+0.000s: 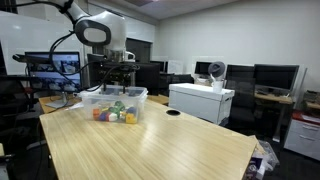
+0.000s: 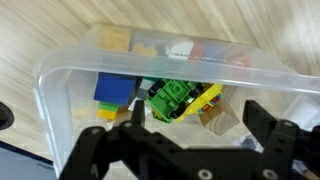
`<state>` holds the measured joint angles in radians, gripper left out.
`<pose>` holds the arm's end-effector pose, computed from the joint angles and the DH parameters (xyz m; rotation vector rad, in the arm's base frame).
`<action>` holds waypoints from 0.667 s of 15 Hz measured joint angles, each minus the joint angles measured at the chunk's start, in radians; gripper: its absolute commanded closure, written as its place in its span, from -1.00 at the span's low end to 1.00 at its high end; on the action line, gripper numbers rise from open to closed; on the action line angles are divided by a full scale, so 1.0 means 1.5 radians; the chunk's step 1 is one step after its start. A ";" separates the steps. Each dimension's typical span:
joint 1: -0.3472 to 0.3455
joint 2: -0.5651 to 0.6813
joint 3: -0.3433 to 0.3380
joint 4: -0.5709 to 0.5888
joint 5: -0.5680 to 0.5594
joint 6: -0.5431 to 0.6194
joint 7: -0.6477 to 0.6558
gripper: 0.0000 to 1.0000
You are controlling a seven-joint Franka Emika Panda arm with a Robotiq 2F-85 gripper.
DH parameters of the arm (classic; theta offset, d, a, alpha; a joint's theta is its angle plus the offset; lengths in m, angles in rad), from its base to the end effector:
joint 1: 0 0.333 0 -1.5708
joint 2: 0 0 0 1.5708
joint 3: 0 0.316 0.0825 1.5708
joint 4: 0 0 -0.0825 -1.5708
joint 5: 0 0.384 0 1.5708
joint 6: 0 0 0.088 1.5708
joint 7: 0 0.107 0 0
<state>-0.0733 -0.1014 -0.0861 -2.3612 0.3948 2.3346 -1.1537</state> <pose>0.4902 -0.0726 0.3760 -2.7318 -1.0437 -0.3567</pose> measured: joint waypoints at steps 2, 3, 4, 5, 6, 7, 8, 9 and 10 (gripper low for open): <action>0.000 -0.001 -0.003 0.012 0.000 0.000 0.000 -1.00; 0.000 -0.001 -0.006 0.022 -0.001 0.000 0.001 -1.00; 0.000 -0.001 -0.009 0.034 -0.004 -0.003 0.006 -1.00; -0.001 -0.001 -0.012 0.046 -0.007 -0.011 0.024 -1.00; -0.002 -0.001 -0.017 0.061 -0.010 -0.027 0.053 -1.00; -0.003 0.001 -0.022 0.075 -0.013 -0.044 0.091 -1.00; -0.004 0.004 -0.029 0.088 -0.013 -0.059 0.128 -1.00; -0.006 0.010 -0.035 0.100 -0.013 -0.068 0.159 -1.00; -0.009 0.020 -0.041 0.113 -0.012 -0.074 0.193 -1.00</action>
<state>-0.0874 -0.0712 -0.1477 -2.1915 0.3762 2.2228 -0.8640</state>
